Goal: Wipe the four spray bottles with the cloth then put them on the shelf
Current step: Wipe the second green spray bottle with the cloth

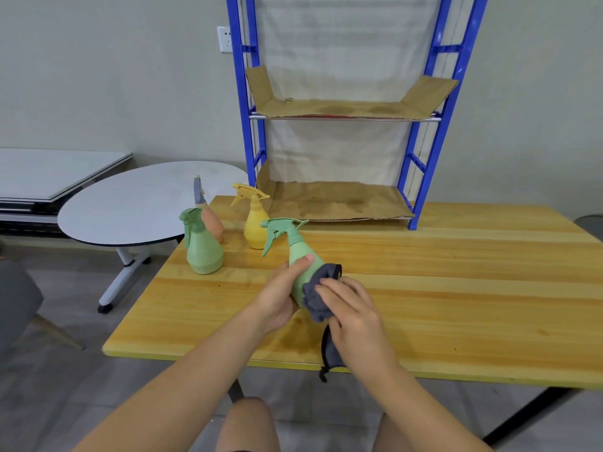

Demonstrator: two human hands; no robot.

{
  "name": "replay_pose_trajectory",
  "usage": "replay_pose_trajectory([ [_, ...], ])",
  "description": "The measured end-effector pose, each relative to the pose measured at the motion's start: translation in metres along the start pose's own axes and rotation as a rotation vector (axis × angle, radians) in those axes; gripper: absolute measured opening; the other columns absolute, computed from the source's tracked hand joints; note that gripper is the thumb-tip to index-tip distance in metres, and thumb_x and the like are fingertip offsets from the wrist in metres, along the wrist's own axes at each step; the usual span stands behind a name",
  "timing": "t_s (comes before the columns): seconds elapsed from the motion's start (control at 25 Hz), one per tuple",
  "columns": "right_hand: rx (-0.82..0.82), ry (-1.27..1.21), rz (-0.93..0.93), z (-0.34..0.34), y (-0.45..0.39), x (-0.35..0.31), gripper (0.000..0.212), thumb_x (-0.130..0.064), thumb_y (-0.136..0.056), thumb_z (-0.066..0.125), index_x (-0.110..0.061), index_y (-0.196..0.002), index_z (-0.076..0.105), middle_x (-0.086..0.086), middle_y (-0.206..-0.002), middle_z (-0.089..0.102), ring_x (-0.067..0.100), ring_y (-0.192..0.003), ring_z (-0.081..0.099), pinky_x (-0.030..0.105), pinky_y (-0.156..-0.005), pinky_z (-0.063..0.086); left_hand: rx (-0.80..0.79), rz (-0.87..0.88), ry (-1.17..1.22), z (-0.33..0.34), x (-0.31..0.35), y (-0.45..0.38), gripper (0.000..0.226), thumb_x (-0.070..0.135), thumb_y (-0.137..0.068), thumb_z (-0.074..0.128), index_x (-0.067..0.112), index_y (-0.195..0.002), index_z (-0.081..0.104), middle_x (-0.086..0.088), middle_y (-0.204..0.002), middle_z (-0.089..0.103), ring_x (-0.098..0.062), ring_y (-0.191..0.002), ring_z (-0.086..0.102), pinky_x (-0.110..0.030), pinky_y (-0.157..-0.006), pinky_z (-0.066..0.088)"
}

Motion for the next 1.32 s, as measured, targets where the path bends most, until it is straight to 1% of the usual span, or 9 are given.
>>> replay_pose_trajectory([
  [0.16, 0.026, 0.017, 0.056, -0.007, -0.005, 0.021, 0.046, 0.017, -0.076, 0.063, -0.002, -0.119, 0.067, 0.007, -0.122, 0.063, 0.024, -0.114, 0.054, 0.024, -0.108, 0.038, -0.001, -0.022, -0.025, -0.008, -0.002, -0.001, 0.054, 0.028, -0.086, 0.069, 0.002, -0.131, 0.056, -0.021, -0.12, 0.068, -0.03, -0.102, 0.065, -0.045, -0.086, 0.053],
  [0.32, -0.125, 0.121, -0.266, 0.011, 0.01, -0.014, 0.033, -0.003, -0.092, 0.054, -0.008, -0.125, 0.061, 0.004, -0.131, 0.058, 0.03, -0.12, 0.053, 0.042, -0.099, 0.047, 0.041, 0.004, -0.104, -0.008, -0.004, -0.001, 0.056, 0.037, -0.076, 0.081, 0.004, -0.117, 0.064, -0.012, -0.096, 0.072, -0.023, -0.085, 0.067, -0.035, -0.073, 0.052],
  [0.4, -0.112, 0.161, -0.283, 0.007, 0.007, -0.008, 0.032, -0.003, -0.092, 0.057, -0.007, -0.123, 0.063, 0.005, -0.13, 0.06, 0.031, -0.12, 0.054, 0.044, -0.095, 0.048, 0.042, 0.011, -0.094, -0.006, -0.003, 0.0, 0.052, 0.035, -0.081, 0.081, 0.006, -0.12, 0.062, -0.01, -0.095, 0.072, -0.022, -0.084, 0.067, -0.035, -0.071, 0.053],
  [0.64, -0.131, 0.227, -0.407, 0.011, 0.017, -0.017, 0.041, -0.015, -0.109, 0.027, -0.008, -0.122, 0.065, 0.004, -0.131, 0.061, 0.028, -0.125, 0.049, 0.044, -0.1, 0.048, -0.04, -0.023, -0.015, 0.001, -0.002, 0.004, 0.048, 0.031, -0.087, 0.068, 0.004, -0.125, 0.056, -0.014, -0.101, 0.069, -0.025, -0.092, 0.066, -0.036, -0.077, 0.056],
  [0.84, -0.15, 0.228, -0.365, 0.004, 0.014, -0.012, 0.045, -0.016, -0.109, 0.022, -0.009, -0.127, 0.063, 0.003, -0.135, 0.058, 0.026, -0.132, 0.042, 0.035, -0.111, 0.038, -0.087, -0.003, -0.039, 0.007, -0.003, 0.007, 0.055, 0.032, -0.085, 0.07, -0.001, -0.127, 0.058, -0.018, -0.109, 0.067, -0.03, -0.102, 0.061, -0.044, -0.09, 0.046],
  [0.96, -0.164, 0.193, -0.396, 0.004, 0.015, -0.014, 0.031, -0.008, -0.103, 0.041, -0.007, -0.124, 0.064, 0.005, -0.133, 0.059, 0.028, -0.128, 0.047, 0.038, -0.111, 0.039, -0.023, 0.011, -0.108, 0.003, -0.002, 0.003, 0.065, 0.039, -0.075, 0.081, 0.002, -0.124, 0.061, -0.015, -0.101, 0.07, -0.025, -0.091, 0.066, -0.038, -0.08, 0.052],
  [1.08, -0.093, 0.102, -0.147, -0.004, -0.002, 0.013, 0.038, 0.001, -0.088, 0.057, -0.006, -0.125, 0.064, 0.004, -0.132, 0.06, 0.029, -0.124, 0.052, 0.041, -0.102, 0.047, -0.001, 0.009, -0.042, 0.003, -0.001, 0.001, 0.066, 0.038, -0.082, 0.078, 0.004, -0.134, 0.056, -0.015, -0.11, 0.071, -0.024, -0.094, 0.069, -0.038, -0.076, 0.056],
  [1.2, -0.163, 0.106, -0.231, 0.006, 0.008, -0.006, 0.038, -0.003, -0.09, 0.05, -0.007, -0.125, 0.065, 0.003, -0.133, 0.059, 0.027, -0.125, 0.053, 0.037, -0.107, 0.043, 0.013, -0.05, 0.027, 0.002, -0.002, 0.005, 0.04, 0.033, -0.096, 0.055, 0.004, -0.122, 0.064, -0.017, -0.109, 0.07, -0.027, -0.094, 0.066, -0.04, -0.084, 0.052],
  [1.32, -0.068, 0.114, -0.128, -0.009, -0.006, 0.009, 0.038, -0.006, -0.089, 0.046, -0.007, -0.12, 0.067, 0.003, -0.127, 0.063, 0.027, -0.118, 0.056, 0.033, -0.103, 0.045, 0.029, -0.034, -0.016, -0.005, -0.002, 0.002, 0.054, 0.032, -0.089, 0.069, 0.002, -0.131, 0.057, -0.021, -0.118, 0.068, -0.028, -0.098, 0.066, -0.042, -0.08, 0.054],
])
Point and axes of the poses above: each hand's wrist, its own y-axis away from the middle knuckle, its own z-axis out of the palm, x = y × z, the point moved 9 cm from there along -y, towards the middle knuckle
